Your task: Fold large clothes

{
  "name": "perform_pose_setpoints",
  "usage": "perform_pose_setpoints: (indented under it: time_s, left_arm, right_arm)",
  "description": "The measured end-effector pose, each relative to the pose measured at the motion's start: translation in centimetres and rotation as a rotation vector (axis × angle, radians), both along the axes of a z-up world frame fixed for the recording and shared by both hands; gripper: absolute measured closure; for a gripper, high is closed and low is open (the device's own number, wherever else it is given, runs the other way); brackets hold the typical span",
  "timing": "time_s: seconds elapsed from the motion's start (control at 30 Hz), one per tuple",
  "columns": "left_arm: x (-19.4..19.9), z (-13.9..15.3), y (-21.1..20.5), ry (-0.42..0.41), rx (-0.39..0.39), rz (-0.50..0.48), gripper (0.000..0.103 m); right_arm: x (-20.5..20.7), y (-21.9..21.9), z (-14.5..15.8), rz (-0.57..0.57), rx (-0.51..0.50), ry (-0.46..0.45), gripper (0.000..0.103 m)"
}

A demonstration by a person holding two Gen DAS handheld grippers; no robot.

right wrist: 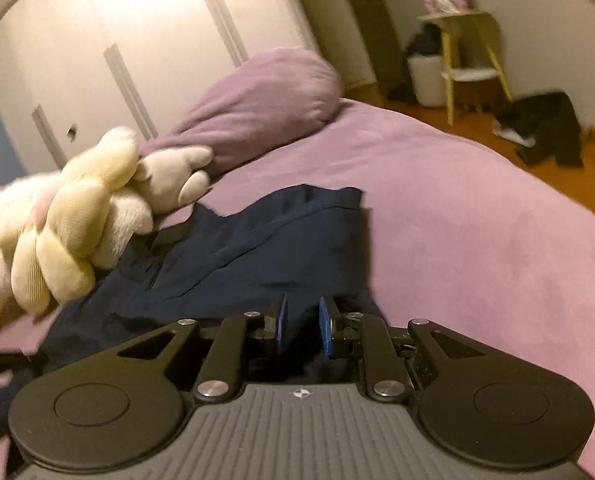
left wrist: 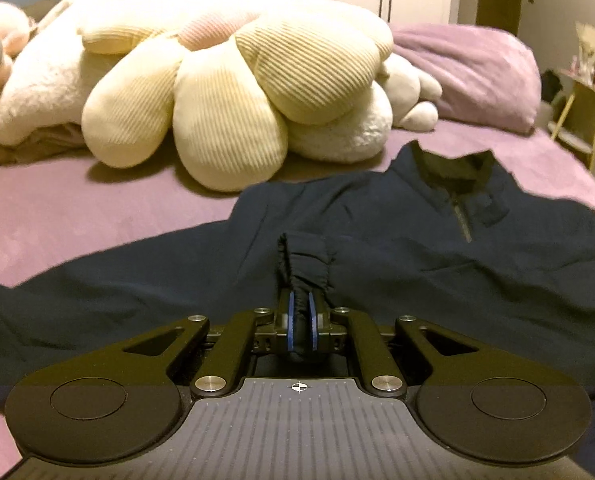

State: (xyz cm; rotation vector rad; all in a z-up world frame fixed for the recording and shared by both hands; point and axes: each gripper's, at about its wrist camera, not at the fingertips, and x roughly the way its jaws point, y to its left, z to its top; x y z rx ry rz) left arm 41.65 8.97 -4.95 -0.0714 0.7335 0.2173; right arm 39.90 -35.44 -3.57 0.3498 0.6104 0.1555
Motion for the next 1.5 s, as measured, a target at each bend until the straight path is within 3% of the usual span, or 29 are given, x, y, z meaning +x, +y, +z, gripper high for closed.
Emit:
perform_pose_setpoints:
  time_s: [0.1,0.23,0.4,0.6,0.7,0.87,1.13,1.3,1.5]
  left_arm:
    - [0.1,-0.7,0.2,0.024,0.006,0.012,0.089]
    - [-1.4,0.5,0.9,-0.042,-0.015,0.052,0.090]
    - [-1.1,1.1,0.2,-0.072,-0.108,0.009,0.089]
    - [1.7,-3.3,-2.4,0.041,-0.089,-0.029,0.086]
    - [2.1,-4.5,-2.4,0.017,-0.060,-0.025,0.089]
    - [3.0,-5.2,-2.9,-0.007,0.018,-0.050,0.091]
    - [2.3,-5.0,-2.3,-0.020,-0.011,-0.056,0.091]
    - [1.4,-4.8,-1.2,-0.023,-0.074,-0.058,0.091]
    - [1.5,-5.2,-1.0,-0.028,-0.071,-0.081,0.091]
  right_arm:
    - [3.1,3.2,-0.8,0.065,-0.044,0.044,0.087]
    - [5.4,6.3,-3.4,0.100,-0.162,0.086,0.088]
    - [5.9,7.2,-3.9,0.109,-0.215,0.096,0.092]
    - [7.0,9.9,-2.2,0.136,-0.175,0.054,0.092]
    - [8.4,12.1,-4.0,0.145,-0.253,0.095,0.092]
    - [9.0,13.9,-4.7,0.121,-0.352,0.052,0.094]
    - [9.8,13.6,-5.2,0.109,-0.342,0.018,0.095]
    - [7.7,11.7,-3.6,0.103,-0.284,0.048,0.095]
    - [5.9,10.4,-5.3,0.095,-0.269,0.030,0.095]
